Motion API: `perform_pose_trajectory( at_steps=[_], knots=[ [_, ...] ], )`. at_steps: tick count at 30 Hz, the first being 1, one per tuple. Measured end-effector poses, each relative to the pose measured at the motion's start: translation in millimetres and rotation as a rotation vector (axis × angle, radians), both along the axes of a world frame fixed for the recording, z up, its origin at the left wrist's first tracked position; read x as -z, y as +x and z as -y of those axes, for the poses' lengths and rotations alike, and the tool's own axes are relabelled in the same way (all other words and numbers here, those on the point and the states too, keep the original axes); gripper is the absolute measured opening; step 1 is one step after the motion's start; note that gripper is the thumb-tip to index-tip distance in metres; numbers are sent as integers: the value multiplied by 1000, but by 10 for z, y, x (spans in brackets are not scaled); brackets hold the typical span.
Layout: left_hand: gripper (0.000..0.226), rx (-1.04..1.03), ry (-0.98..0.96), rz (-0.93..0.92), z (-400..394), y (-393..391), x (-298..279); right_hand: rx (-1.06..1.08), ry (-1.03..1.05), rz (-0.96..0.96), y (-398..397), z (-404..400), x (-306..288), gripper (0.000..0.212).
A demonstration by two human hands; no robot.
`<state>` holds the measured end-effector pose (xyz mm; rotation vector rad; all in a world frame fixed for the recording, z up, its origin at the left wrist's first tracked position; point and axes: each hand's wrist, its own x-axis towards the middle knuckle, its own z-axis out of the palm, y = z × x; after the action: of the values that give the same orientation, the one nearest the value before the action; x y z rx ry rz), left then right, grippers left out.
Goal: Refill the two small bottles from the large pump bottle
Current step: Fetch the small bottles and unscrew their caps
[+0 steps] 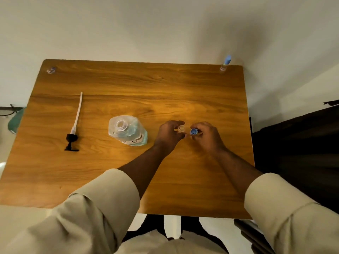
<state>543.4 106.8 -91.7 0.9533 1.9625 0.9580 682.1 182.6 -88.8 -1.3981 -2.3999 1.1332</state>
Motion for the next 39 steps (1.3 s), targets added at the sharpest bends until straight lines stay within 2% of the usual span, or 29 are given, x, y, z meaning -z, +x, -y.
perform_pose_trajectory(
  at_steps=[5,9,13,15,19,23,27,33,36,39],
  knots=[
    [46,3,-54,-23,-83,21,208,-31,41,35,-75,-42,279,30],
    [48,15,-87,-50,-98,12,250,-65,44,72,-78,-73,401,40],
    [82,50,-124,-44,-89,-22,47,-83,-45,102,6,-141,273,57],
    [89,72,-61,-72,-111,-32,-128,-102,-41,162,109,-252,131,59],
    [81,80,18,-135,-373,-30,-511,-115,2,186,299,-661,-275,54],
    [76,195,-73,-259,-941,-49,-727,-87,127,126,306,-1177,-698,45],
    [76,244,-146,-282,-1511,-51,-744,-78,241,73,210,-1689,-930,43],
    [68,209,-176,-222,-2162,-2,-542,-103,324,104,67,-2372,-860,43],
    [66,209,-182,-193,-2364,16,-430,-141,302,164,-44,-2613,-714,48],
    [57,200,-212,-168,-2455,12,-298,-152,285,224,-148,-2763,-584,43]
  ],
)
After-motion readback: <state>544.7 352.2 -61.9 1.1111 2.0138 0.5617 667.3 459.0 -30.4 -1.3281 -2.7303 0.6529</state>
